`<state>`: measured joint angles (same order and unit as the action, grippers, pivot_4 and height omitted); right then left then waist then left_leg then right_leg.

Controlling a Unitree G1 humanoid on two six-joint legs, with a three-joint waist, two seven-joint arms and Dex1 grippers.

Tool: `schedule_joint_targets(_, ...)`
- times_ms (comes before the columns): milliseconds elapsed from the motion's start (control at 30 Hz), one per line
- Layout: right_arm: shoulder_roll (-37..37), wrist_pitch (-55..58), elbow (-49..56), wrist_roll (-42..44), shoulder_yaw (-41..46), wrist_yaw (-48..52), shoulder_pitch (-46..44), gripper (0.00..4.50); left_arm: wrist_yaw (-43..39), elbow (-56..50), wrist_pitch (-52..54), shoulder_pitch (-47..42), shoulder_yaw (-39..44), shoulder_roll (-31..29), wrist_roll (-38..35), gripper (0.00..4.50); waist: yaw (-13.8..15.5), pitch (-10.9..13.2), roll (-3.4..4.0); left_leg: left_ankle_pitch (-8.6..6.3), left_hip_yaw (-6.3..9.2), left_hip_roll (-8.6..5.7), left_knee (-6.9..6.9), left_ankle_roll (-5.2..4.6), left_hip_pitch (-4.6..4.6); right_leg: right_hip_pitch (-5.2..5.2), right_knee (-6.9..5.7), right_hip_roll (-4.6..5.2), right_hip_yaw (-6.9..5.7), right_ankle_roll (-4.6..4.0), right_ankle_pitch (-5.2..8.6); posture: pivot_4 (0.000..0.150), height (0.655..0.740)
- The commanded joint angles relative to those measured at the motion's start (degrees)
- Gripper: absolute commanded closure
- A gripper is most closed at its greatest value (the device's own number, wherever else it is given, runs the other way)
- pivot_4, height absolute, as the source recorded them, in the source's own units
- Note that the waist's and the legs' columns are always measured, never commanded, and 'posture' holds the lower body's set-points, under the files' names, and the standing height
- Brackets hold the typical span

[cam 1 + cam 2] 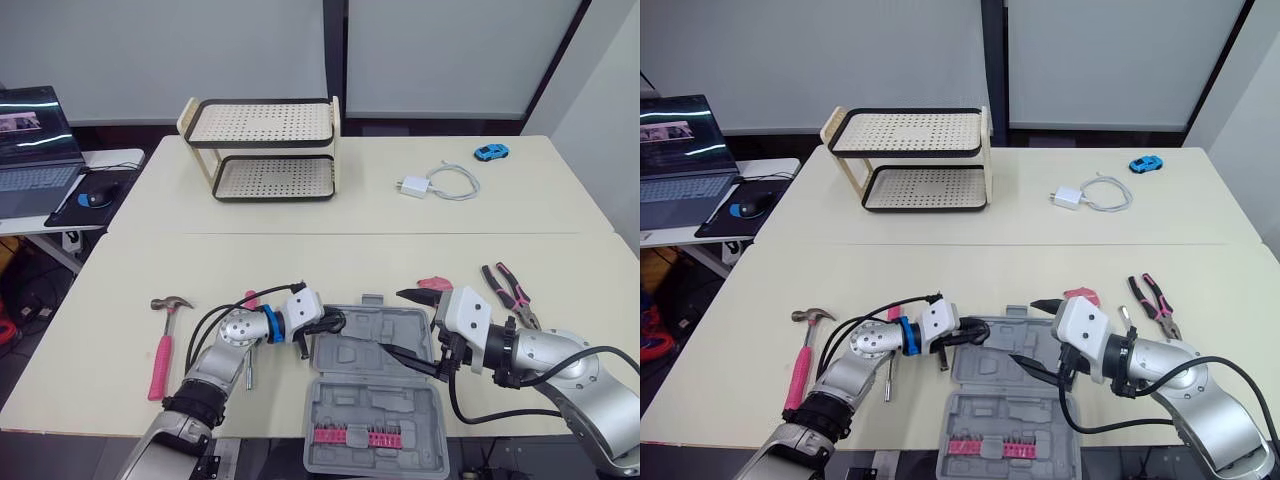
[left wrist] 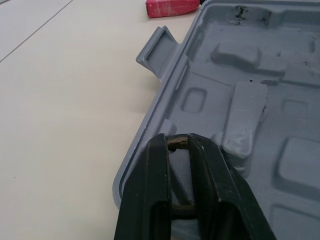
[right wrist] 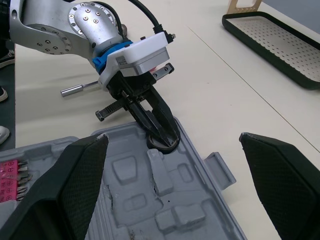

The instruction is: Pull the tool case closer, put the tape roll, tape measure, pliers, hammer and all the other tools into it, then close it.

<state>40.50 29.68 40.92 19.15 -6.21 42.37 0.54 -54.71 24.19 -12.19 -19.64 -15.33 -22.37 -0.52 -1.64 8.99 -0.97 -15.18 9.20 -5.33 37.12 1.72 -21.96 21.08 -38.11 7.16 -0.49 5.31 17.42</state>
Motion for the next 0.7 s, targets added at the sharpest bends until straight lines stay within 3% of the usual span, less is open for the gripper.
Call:
schedule_joint_targets(33, 0.8, -1.6, -0.5, 0.7, 3.1, 0.8, -0.2, 0.00, -1.7, -7.2, 2.7, 1.0, 4.0, -2.5, -4.9, 3.83, 0.0, 0.0, -0.01, 0.00, 0.00, 0.00, 0.00, 0.00, -0.01, 0.01, 0.00, 0.00, 0.00, 0.00, 0.00, 0.150, 0.7400)
schedule_joint_targets(67, 1.0, -2.1, -1.3, 1.0, 4.1, 1.3, 0.0, 0.00, -2.3, -9.3, 3.8, 1.2, 5.0, -3.5, -6.2, 3.83, 0.0, 0.0, -0.01, 0.00, 0.00, 0.00, 0.00, 0.00, -0.02, 0.02, 0.00, 0.00, 0.00, 0.00, 0.00, 0.150, 0.7400)
schedule_joint_targets(167, 2.7, -4.4, -4.8, 2.0, 8.4, 4.1, 1.0, 0.00, -5.0, -15.1, 8.2, 2.7, 8.5, -8.1, -10.5, 3.27, 0.0, 0.0, -0.01, 0.00, 0.01, 0.00, 0.00, 0.00, -0.03, 0.01, 0.01, 0.00, 0.00, 0.00, 0.00, 0.150, 0.7400)
schedule_joint_targets(333, 6.5, -9.4, -12.6, 3.0, 17.5, 9.8, 3.4, 0.00, -8.7, -20.5, 15.4, 7.3, 17.0, -18.2, -16.9, 1.71, -0.2, 0.0, 0.04, -0.01, -0.02, 0.02, -0.07, -0.01, 0.00, 0.03, 0.03, 0.00, 0.04, 0.00, 0.00, 0.150, 0.7400)
schedule_joint_targets(500, 8.8, -9.0, -20.0, 10.1, 31.6, 16.2, 7.5, 0.00, -13.1, -19.0, 25.6, 14.1, 31.6, -29.1, -26.0, 0.15, 0.0, 0.1, 0.07, -0.05, 0.00, 0.04, -0.10, -0.09, 0.00, 0.03, 0.04, -0.01, 0.02, -0.01, 0.00, 0.150, 0.7400)
schedule_joint_targets(567, 10.9, -9.3, -23.0, 9.9, 34.9, 18.7, 9.5, 0.00, -15.2, -16.5, 28.0, 17.3, 35.6, -32.7, -27.0, 0.04, 0.0, 0.1, 0.09, -0.11, -0.02, 0.04, -0.10, -0.19, 0.02, 0.01, 0.05, 0.00, 0.02, -0.01, 0.00, 0.150, 0.7400)
schedule_joint_targets(700, 15.6, -10.2, -35.1, 9.0, 41.5, 24.4, 13.2, 0.00, -19.0, -1.9, 26.0, 23.0, 44.5, -40.4, -25.3, 0.04, -0.1, 0.1, 0.13, -0.16, -0.09, 0.05, -0.16, -0.28, 0.07, 0.02, 0.08, -0.01, 0.04, -0.03, 0.02, 0.150, 0.7400)
